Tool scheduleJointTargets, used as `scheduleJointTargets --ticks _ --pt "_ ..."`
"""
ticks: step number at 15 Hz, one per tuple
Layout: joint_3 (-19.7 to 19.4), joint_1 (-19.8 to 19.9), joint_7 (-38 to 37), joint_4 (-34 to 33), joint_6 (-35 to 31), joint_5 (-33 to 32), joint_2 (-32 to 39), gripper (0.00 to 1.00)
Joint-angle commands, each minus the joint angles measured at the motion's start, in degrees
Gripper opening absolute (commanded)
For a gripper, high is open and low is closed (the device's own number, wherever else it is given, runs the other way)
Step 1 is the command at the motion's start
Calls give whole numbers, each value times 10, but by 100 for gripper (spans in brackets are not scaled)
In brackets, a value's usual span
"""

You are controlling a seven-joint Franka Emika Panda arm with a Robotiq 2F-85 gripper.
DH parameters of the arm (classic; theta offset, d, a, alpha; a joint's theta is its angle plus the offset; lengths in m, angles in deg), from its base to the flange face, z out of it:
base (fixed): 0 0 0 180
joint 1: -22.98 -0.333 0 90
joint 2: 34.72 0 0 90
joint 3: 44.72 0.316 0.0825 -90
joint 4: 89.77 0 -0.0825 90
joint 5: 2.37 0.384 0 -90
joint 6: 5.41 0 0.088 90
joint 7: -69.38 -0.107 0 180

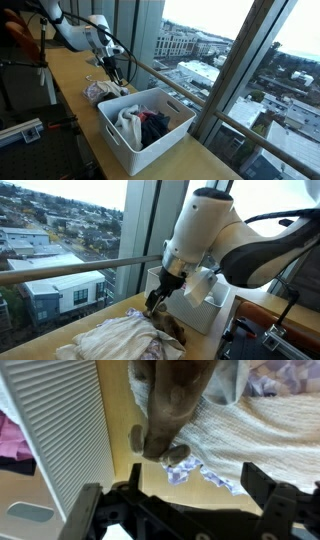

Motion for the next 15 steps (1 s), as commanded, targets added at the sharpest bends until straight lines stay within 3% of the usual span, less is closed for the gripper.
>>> scheduleJointTargets --ticks 1,6,11,12,13,15 --pt "-23 -13 18 -33 -29 38 63 100" --pt "-50 -35 29 -40 -18 86 102 100" --pt "-86 -46 27 -15 -20 92 104 100" --pt "-89 -47 27 -14 -23 93 109 75" --pt "-89 -47 28 -14 -25 95 113 74" --pt "-87 -51 32 -22 -24 100 125 58"
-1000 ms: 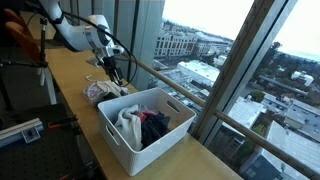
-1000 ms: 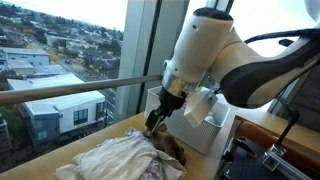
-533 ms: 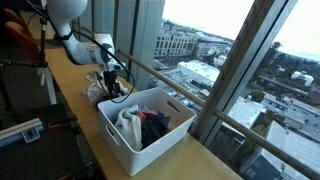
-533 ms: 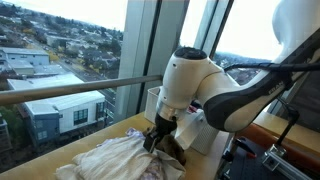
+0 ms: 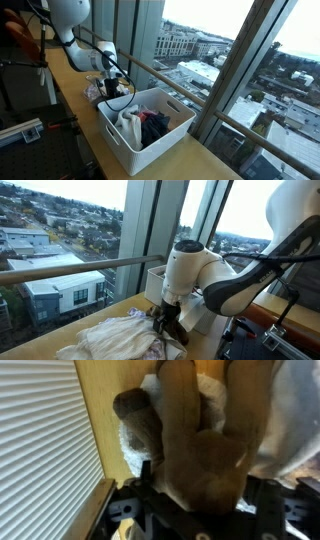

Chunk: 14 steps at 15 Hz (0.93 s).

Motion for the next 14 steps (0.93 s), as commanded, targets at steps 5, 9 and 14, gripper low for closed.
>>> scheduleJointTargets --ticks 5,9,14 --pt "0 -29 40 -11 -10 48 14 22" --pt "-4 -62 43 8 17 43 -57 1" --pt "-10 -79 31 34 69 6 -178 4"
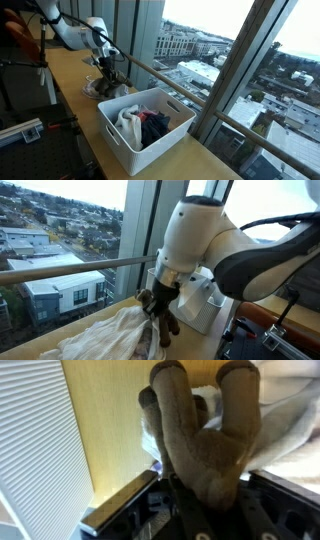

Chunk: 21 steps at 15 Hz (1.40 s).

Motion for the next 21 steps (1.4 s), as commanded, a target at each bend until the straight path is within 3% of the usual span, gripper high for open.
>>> scheduleJointTargets --ticks 1,4,11,16,21 --pt "-10 0 0 41 60 -30 -115 4" --pt "-8 40 -13 64 118 -73 -192 4" --pt "6 178 -11 112 212 -132 -359 4" --pt "16 247 -7 111 248 -138 -418 4" --pt "26 277 -13 106 253 -144 -420 4"
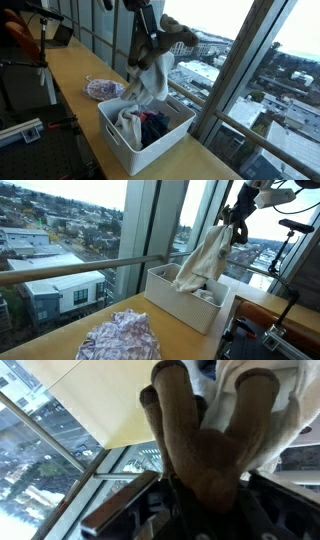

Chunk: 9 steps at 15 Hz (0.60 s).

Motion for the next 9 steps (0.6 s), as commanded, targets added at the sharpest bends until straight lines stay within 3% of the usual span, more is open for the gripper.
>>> scheduleJointTargets --ticks 1,5,9 --pt "20 23 -8 1 6 -19 3 4" --pt "25 25 -10 -3 0 -24 24 4" --pt "36 15 -42 -1 -44 -29 101 4"
